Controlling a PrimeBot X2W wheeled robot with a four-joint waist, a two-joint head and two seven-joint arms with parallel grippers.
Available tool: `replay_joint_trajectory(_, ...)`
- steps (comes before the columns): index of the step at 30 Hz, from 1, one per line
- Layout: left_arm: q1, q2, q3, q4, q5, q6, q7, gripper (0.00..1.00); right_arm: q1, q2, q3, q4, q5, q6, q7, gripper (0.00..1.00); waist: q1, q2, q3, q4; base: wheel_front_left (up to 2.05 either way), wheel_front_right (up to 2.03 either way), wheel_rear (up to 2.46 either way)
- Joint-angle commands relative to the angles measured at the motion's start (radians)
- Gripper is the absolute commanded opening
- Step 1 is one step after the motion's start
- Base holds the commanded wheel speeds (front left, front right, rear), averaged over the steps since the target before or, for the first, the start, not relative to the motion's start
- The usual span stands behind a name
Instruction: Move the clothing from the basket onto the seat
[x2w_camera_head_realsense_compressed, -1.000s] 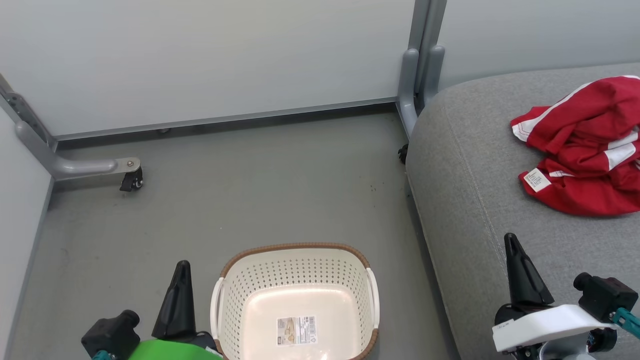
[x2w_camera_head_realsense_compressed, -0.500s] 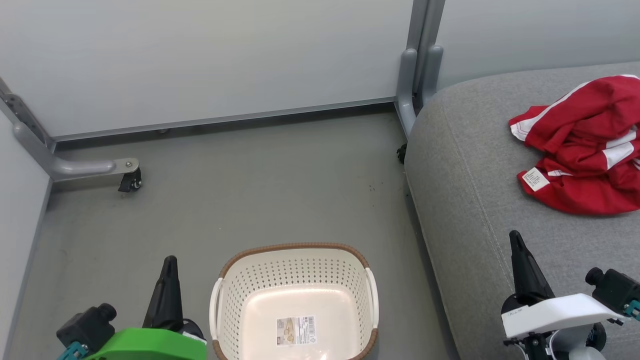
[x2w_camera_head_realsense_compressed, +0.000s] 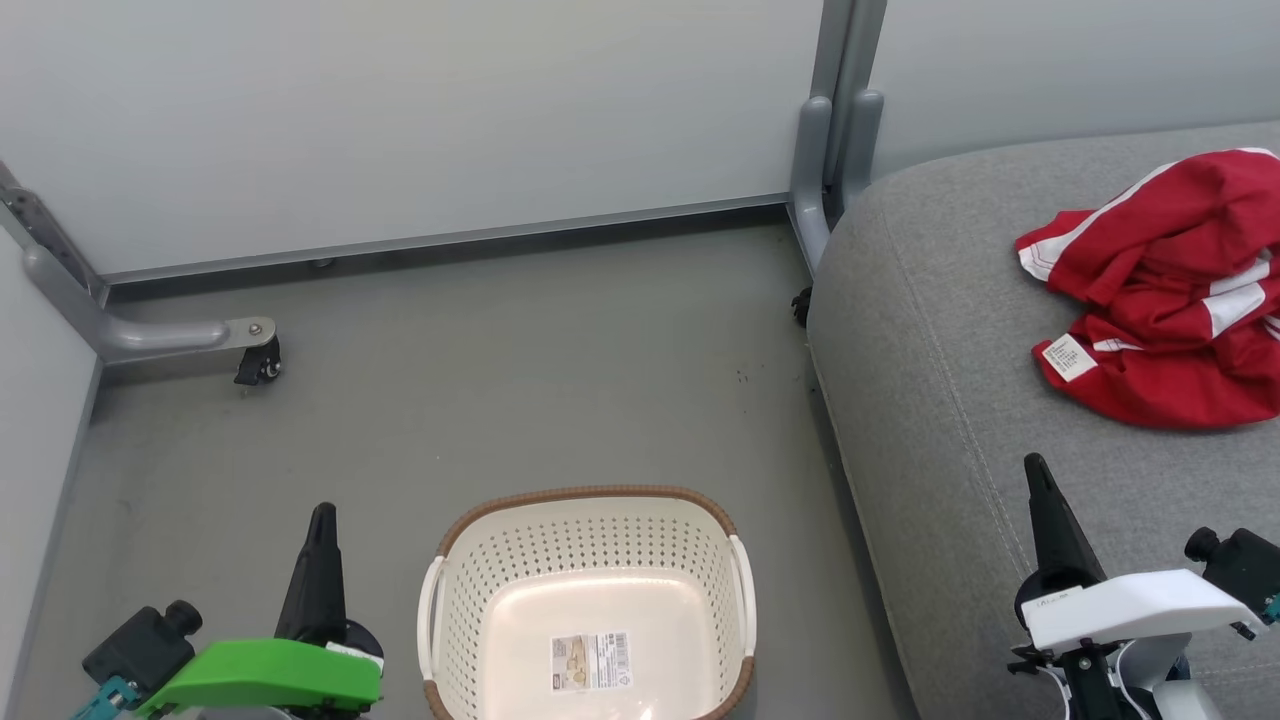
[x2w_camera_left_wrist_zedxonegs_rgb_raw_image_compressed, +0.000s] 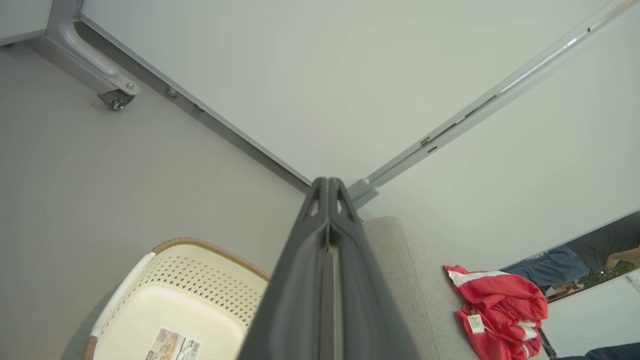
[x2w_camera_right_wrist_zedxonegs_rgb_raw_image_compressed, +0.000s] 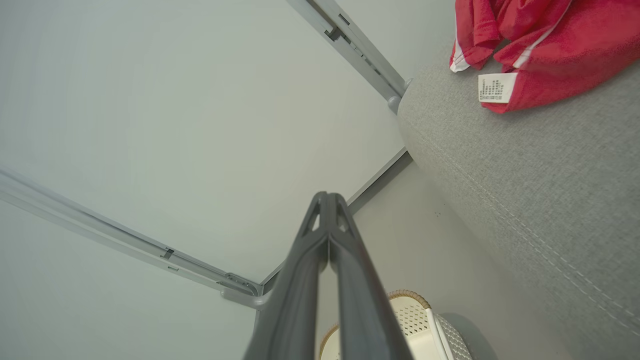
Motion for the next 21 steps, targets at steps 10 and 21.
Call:
replay_joint_trajectory(10, -0.048, 0.012, 0.026, 0.011, -0.138, -0.014, 0.033, 0.0, -0.039, -0.007, -0.016, 0.016, 0.14, 0.0, 0.034, 0.0, 0.0, 0.0, 0.0, -0.003, 0.0, 0.0, 0.0)
replay_joint_trajectory(21, -0.067, 0.013, 0.047, 0.03, -0.253, -0.022, 0.063, 0.0, -0.056, -0.005, -0.029, 0.037, 0.256, 0.0, 0.064, 0.0, 0.0, 0.0, 0.0, -0.005, 0.0, 0.0, 0.0)
